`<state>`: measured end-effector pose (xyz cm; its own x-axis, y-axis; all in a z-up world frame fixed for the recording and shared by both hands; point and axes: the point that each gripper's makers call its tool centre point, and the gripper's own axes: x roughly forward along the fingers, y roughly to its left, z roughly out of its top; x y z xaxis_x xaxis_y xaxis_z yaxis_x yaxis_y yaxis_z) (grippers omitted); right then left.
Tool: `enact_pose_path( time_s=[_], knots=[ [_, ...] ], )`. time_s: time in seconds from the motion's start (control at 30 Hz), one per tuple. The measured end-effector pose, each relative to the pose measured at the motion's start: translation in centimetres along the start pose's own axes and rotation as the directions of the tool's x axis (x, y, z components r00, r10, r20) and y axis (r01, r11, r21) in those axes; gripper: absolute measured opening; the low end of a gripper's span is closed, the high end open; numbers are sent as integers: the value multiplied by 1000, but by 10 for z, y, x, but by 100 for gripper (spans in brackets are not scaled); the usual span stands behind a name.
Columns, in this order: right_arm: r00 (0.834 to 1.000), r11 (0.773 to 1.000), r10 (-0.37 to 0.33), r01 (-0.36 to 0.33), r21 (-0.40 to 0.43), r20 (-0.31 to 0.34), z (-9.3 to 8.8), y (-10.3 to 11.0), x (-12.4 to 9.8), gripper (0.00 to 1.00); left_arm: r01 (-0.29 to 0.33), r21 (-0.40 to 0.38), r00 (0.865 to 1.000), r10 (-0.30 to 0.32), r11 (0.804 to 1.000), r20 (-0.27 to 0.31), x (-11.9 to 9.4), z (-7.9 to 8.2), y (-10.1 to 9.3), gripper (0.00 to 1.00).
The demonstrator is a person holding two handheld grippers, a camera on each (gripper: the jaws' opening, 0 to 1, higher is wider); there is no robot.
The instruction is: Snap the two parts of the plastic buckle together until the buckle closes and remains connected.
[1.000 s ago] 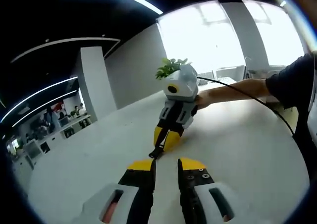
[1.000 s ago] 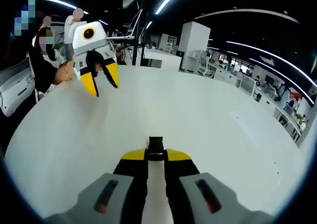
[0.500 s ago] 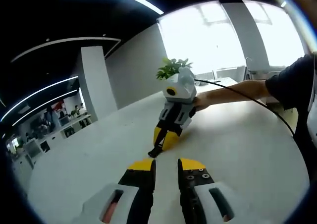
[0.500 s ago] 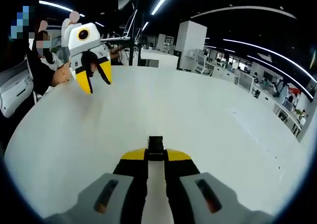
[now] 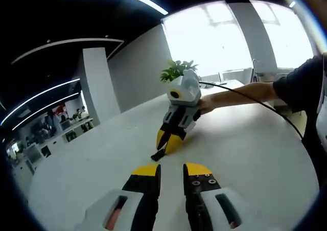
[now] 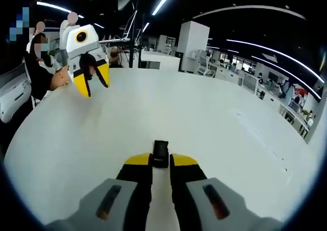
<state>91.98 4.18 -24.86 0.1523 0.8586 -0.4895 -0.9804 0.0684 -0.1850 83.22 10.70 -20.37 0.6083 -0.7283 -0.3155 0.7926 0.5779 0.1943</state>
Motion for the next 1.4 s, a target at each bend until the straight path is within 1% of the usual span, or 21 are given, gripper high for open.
enact_pose_path(
  time_s=[0.37,0.57,0.83,1.2,1.3,1.4],
  knots=[
    [1000,1000,-27,27,4,0,-1,-5,-2,15,-3,3,1000,3,1000,2,-1,1,0,17],
    [1000,1000,-24,24,14,14,2,-2,-4,15,-4,3,1000,4,1000,6,-2,2,0,17],
    [998,999,-44,43,20,35,6,1,-13,14,-10,4,1000,10,1000,5,-2,2,1,17],
    [996,996,-84,83,28,38,3,11,-24,15,-40,5,999,40,999,-15,-3,-3,7,17],
    [995,995,-93,92,28,38,2,15,-27,15,-54,15,998,55,998,-29,-2,-6,10,17],
    [994,994,-101,100,31,38,1,16,-29,15,-55,11,998,55,998,-37,-1,-8,10,17]
  ],
)
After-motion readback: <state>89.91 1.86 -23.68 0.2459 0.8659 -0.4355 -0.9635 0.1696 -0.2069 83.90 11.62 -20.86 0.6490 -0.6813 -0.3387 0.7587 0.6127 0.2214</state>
